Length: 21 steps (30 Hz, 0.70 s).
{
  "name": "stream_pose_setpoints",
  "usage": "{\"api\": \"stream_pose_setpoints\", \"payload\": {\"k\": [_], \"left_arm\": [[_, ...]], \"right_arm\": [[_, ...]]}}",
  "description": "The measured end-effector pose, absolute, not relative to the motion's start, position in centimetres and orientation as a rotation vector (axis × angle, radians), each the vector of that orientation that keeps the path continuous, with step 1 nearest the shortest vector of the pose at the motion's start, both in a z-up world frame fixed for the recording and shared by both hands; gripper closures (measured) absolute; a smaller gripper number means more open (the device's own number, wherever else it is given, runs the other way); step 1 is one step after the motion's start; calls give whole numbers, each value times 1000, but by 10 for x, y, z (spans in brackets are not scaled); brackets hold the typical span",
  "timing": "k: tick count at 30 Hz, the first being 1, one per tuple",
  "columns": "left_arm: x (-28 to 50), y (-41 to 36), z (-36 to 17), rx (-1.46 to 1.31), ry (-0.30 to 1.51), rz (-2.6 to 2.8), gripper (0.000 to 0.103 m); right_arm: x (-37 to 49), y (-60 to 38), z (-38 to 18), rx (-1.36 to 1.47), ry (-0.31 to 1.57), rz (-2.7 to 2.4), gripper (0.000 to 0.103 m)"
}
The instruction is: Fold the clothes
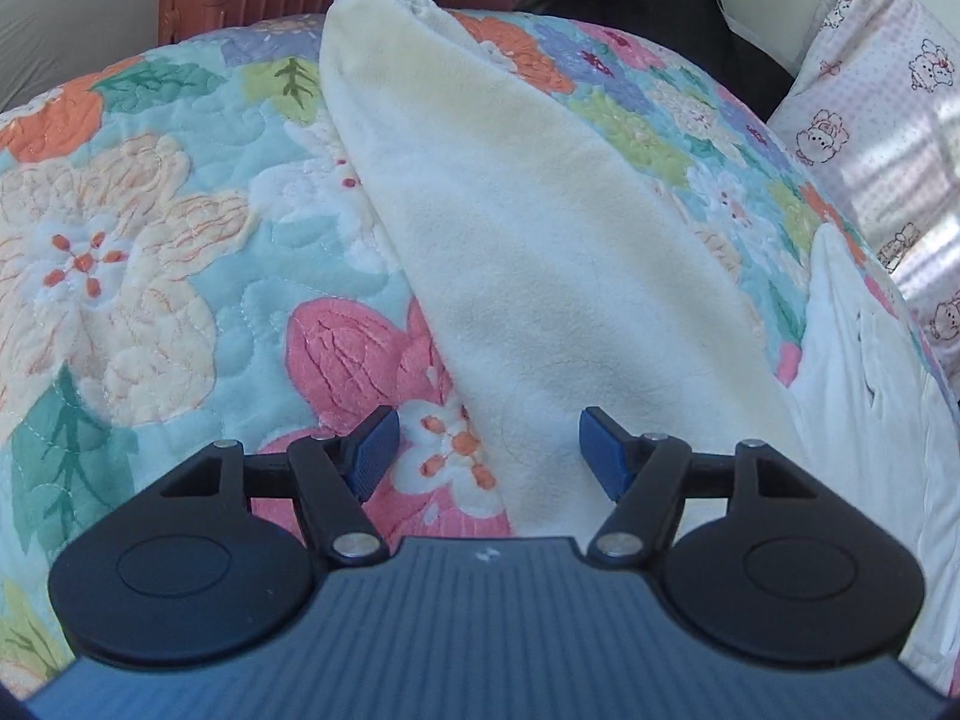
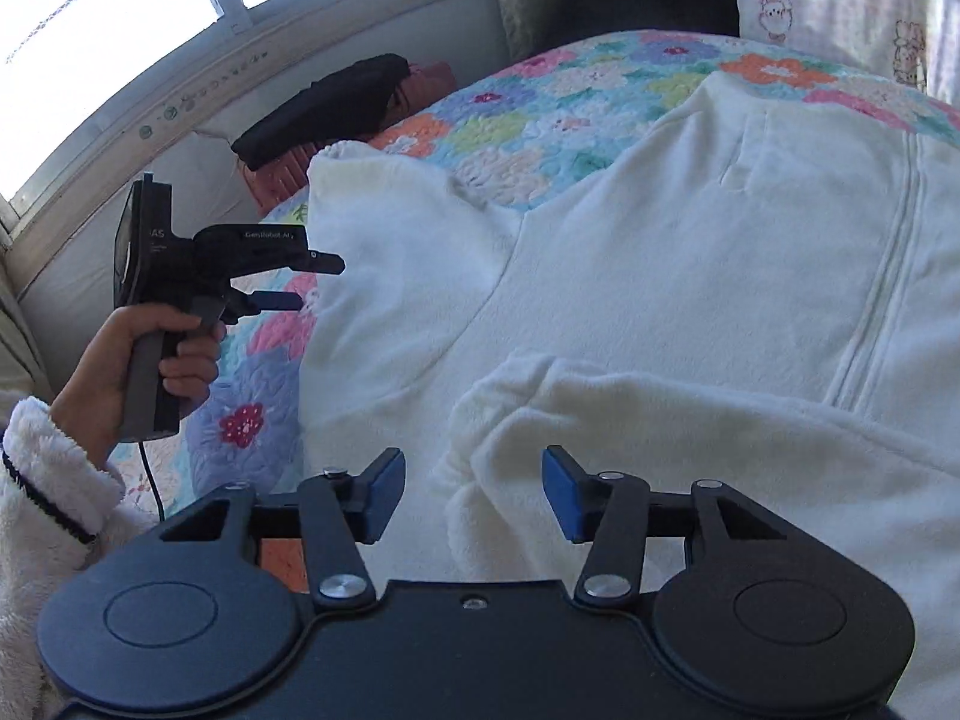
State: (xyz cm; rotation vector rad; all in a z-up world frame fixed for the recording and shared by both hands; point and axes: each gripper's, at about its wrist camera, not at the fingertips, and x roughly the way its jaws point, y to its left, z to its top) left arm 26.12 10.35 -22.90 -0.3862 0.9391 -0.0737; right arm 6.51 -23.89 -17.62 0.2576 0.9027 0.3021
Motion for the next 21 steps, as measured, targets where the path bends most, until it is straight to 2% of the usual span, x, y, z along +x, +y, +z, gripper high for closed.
{"api": "stream_pose_setpoints", "payload": {"k": [3,5,6,8,9,11,12,13,17,21], "left_arm": [[272,104,-230,-410,894,-58,40],[281,109,-232,-459,863,-56,36],[286,112,-234,-490,851,-62,32],[294,115,-236,-502,822,-65,33],[299,116,-238,-507,808,-66,39],[304,120,-238,-503,788,-79,64],[306,125,-241,-538,786,-92,89],[308,130,-243,-574,784,-106,96],[307,144,-243,-717,728,-147,97],[314,139,-244,-720,793,-148,94]], "right_arm": [[69,-235,-195,248,936,265,54],[74,-234,-205,250,960,251,53],[76,-233,-211,260,972,250,51],[79,-230,-218,263,984,250,48],[80,-228,-220,256,985,250,46],[79,-229,-220,250,982,259,45],[78,-229,-219,248,981,263,45],[77,-230,-220,251,978,268,44],[75,-233,-222,262,967,285,43],[79,-229,-216,233,988,288,42]]}}
